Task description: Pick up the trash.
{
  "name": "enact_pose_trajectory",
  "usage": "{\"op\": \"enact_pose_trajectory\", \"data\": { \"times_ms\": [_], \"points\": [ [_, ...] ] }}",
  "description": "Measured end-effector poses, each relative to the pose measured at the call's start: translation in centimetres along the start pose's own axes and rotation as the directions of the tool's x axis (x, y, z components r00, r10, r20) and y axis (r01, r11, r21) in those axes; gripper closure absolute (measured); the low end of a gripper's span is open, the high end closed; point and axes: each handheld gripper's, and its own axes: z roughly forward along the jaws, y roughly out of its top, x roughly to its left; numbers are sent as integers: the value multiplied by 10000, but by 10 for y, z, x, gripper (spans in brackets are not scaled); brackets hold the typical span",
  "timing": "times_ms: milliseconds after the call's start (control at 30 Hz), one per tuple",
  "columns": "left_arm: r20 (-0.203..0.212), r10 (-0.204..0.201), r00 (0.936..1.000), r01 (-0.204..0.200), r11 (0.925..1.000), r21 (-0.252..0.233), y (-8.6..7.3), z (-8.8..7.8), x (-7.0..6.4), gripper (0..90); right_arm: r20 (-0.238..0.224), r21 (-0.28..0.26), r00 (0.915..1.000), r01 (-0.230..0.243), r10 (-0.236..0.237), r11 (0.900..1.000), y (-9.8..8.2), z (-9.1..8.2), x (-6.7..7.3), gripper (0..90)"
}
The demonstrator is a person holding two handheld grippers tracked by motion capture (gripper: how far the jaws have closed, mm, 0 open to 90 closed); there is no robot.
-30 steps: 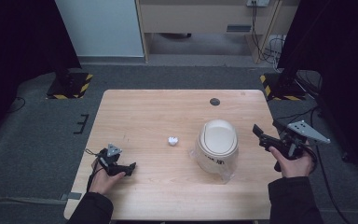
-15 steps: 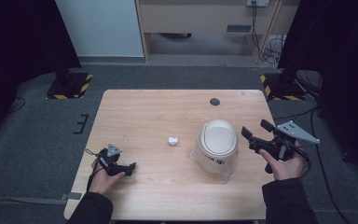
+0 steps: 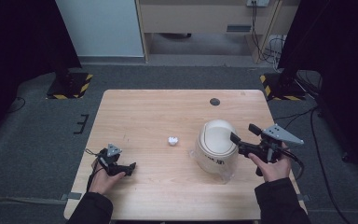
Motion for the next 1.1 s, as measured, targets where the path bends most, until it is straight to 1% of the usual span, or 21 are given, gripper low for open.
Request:
{"op": "enact_pose_trajectory", "data": {
  "times_ms": [233,300,367,400,600,733,767,800,867,933,1100],
  "points": [
    [-9,-3,10000,3,10000,-6,0,0,0,0,-99,516,9996,264,-259,9983,-8,8,4,164],
    [-3,0,10000,0,10000,-2,0,0,0,0,-89,653,9996,278,-272,9975,-10,9,4,164],
    [-5,1,10000,-1,10000,-1,0,0,0,0,-63,860,9987,510,-507,9950,-12,11,5,167],
    [-5,3,10000,-3,10000,0,0,0,0,0,-71,929,9987,514,-510,9943,-13,11,5,166],
    [-8,-9,10000,9,10000,-17,0,0,0,0,-20,1223,9973,726,-729,9898,-16,15,6,170],
    [-7,3,10000,-3,10000,-2,0,0,0,0,-60,1286,9975,706,-704,9892,-16,16,7,175],
    [-6,-9,10000,9,10000,-10,0,0,0,0,-20,1439,9966,819,-824,9862,-18,17,7,180],
    [-9,0,10000,0,10000,-7,0,0,0,0,-20,1439,9966,819,-824,9862,-18,17,7,180],
    [-6,5,10000,-5,10000,1,0,0,0,0,-19,1610,9957,922,-931,9826,-19,18,7,187],
    [-10,2,10000,-2,10000,-5,0,0,0,0,-106,1635,9981,615,-606,9846,-23,20,5,194],
    [-11,-8,10000,8,10000,-16,0,0,0,0,-16,1850,9991,412,-416,9819,-29,24,0,191]
  ]
}}
